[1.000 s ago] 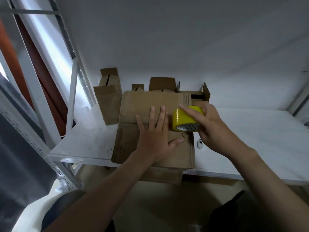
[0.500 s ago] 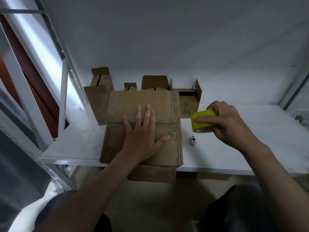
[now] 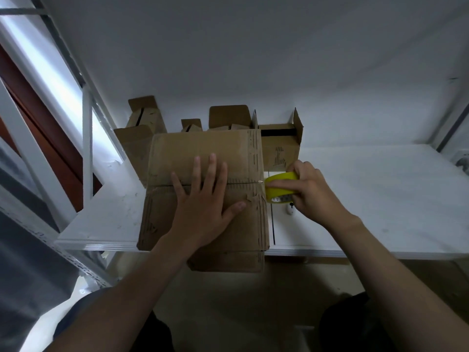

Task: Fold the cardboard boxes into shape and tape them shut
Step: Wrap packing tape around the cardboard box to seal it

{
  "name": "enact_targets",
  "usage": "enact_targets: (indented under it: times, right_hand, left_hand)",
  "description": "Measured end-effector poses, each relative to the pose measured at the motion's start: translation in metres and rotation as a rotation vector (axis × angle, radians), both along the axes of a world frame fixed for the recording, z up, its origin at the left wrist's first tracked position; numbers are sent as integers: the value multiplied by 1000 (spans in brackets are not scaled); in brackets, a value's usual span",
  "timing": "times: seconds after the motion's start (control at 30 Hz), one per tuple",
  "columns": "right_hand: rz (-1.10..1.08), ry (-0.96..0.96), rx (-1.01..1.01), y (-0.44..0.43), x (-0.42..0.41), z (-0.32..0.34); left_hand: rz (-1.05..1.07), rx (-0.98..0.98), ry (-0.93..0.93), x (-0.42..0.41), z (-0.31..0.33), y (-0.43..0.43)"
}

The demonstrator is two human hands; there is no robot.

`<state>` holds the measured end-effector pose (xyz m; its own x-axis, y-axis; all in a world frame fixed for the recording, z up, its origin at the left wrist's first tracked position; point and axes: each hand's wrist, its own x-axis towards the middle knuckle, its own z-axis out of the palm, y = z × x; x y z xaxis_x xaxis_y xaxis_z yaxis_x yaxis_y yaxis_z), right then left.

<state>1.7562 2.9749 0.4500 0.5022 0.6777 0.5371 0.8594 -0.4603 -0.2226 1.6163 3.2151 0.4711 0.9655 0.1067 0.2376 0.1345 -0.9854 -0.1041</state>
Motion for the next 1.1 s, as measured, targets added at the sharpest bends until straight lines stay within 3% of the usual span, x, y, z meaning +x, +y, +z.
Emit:
enact_targets:
  times: [0.2,0.33,0.5,0.67,0.73,0.8,0.9,1.0,1.1]
  right_hand:
    - [-27,22,-13,1,-4,-3]
    - [77,187,-125,-13,0,15]
    - [59,336,173,13,19,64]
    - [183,483,-50,75,32,92]
    - [217,547,-43,82,33,89]
    - [217,581,1,81,32,85]
    - [220,597,34,80,30,84]
    - [238,600,42,81,27,86]
    - [220,586,27,82,26,88]
  left_hand:
    - [-96,4,2,14,-5,-58]
    - [-78,50,-2,18,-7,-65]
    - [-74,13,-15,11,-7,-57]
    - [-36,-48,-9,5,-1,-57]
    - [60,-114,-17,-9,0,-51]
    - [275,-250,-33,-30,-4,-48]
    - [535,-624,-82,-68,-6,-61]
    - [561,-836,-73,-93,-5,-79]
    - [602,-1353,5,-97,1,-85]
